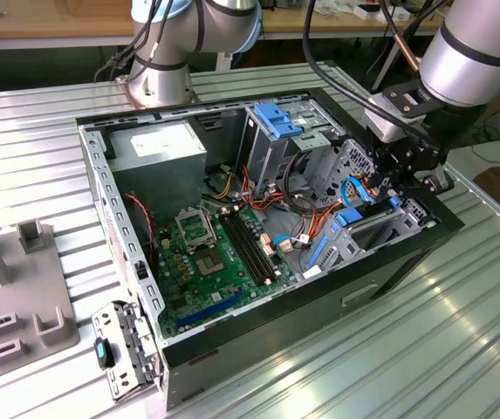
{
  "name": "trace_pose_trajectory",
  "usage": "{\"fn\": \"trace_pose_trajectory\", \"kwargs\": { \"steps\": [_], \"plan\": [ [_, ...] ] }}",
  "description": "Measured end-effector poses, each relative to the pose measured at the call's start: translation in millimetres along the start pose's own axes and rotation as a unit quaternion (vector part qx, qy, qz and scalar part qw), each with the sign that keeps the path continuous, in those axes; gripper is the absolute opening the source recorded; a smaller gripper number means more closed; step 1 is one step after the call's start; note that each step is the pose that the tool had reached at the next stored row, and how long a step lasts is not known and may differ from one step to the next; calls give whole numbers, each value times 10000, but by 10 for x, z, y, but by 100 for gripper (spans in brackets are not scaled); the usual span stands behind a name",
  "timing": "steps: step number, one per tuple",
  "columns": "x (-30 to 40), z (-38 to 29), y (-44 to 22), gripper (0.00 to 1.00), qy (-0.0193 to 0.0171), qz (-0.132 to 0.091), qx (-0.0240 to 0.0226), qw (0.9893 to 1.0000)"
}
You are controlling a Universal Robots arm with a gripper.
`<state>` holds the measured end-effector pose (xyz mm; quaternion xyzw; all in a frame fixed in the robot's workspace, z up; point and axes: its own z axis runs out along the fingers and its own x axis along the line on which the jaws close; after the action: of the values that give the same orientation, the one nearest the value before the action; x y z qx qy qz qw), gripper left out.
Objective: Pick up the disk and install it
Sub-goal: 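Insert the second disk wire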
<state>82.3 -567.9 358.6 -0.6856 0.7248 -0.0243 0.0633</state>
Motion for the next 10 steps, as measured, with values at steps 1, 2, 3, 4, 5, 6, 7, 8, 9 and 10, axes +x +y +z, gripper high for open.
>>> {"fn": "trace_pose_trajectory", "kwargs": {
  "steps": [1,2,3,4,5,6,7,8,9,10],
  "plan": [
    [0,0,2,30,6,7,-90,10000],
    [1,0,5,30,18,20,-295,9996],
    [1,0,6,30,24,27,-394,9992],
    [1,0,7,30,31,34,-511,9987],
    [1,0,7,30,37,42,-620,9981],
    [1,0,7,30,49,54,-804,9967],
    [1,0,7,30,57,63,-955,9954],
    [1,-1,13,30,65,70,-1074,9942],
    [2,-3,29,30,66,71,-1078,9941],
    [2,-5,40,30,66,70,-1077,9941]
  ]
}}
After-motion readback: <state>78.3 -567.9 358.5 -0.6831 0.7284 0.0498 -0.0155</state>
